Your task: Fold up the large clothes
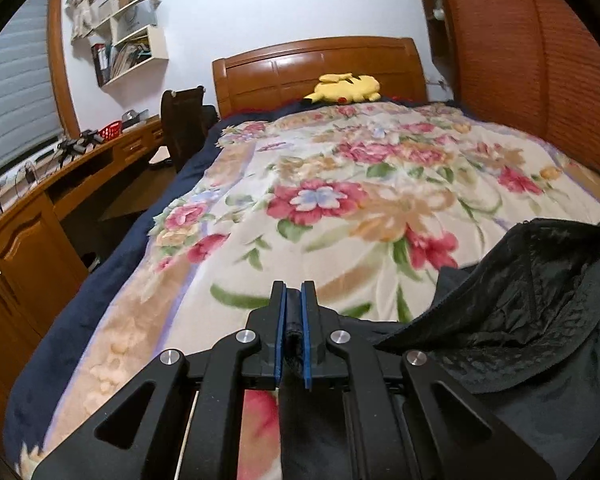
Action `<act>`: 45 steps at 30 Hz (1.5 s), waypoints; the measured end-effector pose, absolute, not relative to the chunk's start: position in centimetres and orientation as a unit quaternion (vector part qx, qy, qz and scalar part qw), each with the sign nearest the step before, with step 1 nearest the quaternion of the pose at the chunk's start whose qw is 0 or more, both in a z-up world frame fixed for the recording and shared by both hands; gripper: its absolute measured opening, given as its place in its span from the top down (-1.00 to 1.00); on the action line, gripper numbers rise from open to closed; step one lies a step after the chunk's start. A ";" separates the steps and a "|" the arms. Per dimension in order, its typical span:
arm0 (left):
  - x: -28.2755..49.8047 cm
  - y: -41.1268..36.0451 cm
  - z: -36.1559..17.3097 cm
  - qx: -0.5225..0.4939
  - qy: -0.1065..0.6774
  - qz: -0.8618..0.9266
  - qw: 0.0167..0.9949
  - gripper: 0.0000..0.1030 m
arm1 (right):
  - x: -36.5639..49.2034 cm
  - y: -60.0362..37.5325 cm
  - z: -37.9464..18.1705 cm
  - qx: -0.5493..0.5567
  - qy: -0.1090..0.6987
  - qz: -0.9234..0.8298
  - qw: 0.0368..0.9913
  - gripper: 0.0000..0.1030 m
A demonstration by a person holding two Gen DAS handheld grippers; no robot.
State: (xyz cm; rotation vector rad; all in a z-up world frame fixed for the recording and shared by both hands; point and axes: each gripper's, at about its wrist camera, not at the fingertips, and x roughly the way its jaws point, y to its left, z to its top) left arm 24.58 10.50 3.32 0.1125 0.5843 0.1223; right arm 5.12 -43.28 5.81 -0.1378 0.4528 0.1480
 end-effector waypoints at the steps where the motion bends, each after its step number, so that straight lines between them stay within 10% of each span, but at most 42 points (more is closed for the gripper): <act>1: 24.8 10.6 3.3 0.048 0.289 0.057 0.954 0.85 | 5.3 -43.1 6.1 -0.067 0.227 0.067 0.969 0.74; 7: 23.2 10.5 1.8 0.058 0.303 0.027 0.951 0.32 | 4.2 -42.5 5.9 -0.059 0.242 0.079 0.965 0.58; 9: 22.1 10.8 2.0 0.050 0.301 0.011 0.952 0.01 | 3.5 -43.2 5.7 -0.045 0.234 0.085 0.967 0.34; 11: 20.8 11.0 2.0 0.039 0.303 -0.004 0.952 -0.43 | 4.2 -43.9 4.3 -0.028 0.238 0.092 0.967 -0.42; 13: 19.3 11.1 1.9 0.033 0.298 -0.019 0.954 -0.59 | 3.8 -44.5 3.7 -0.034 0.233 0.090 0.968 -0.49; 33: 10.8 10.4 -3.7 0.036 0.291 -0.039 0.955 -0.59 | 8.7 -46.4 -1.2 -0.053 0.350 0.074 0.932 -0.49; 36: 10.4 10.1 -3.8 0.047 0.282 -0.037 0.958 -0.59 | 10.0 -47.2 -2.1 -0.035 0.368 0.076 0.926 -0.30; 40: 10.7 10.2 -4.1 0.044 0.289 -0.039 0.956 -0.59 | 9.9 -47.0 -2.2 -0.050 0.358 0.110 0.926 0.91; 45: 10.8 10.6 -4.3 0.030 0.295 -0.035 0.954 -0.59 | 9.6 -47.0 -1.1 -0.084 0.315 0.038 0.945 0.91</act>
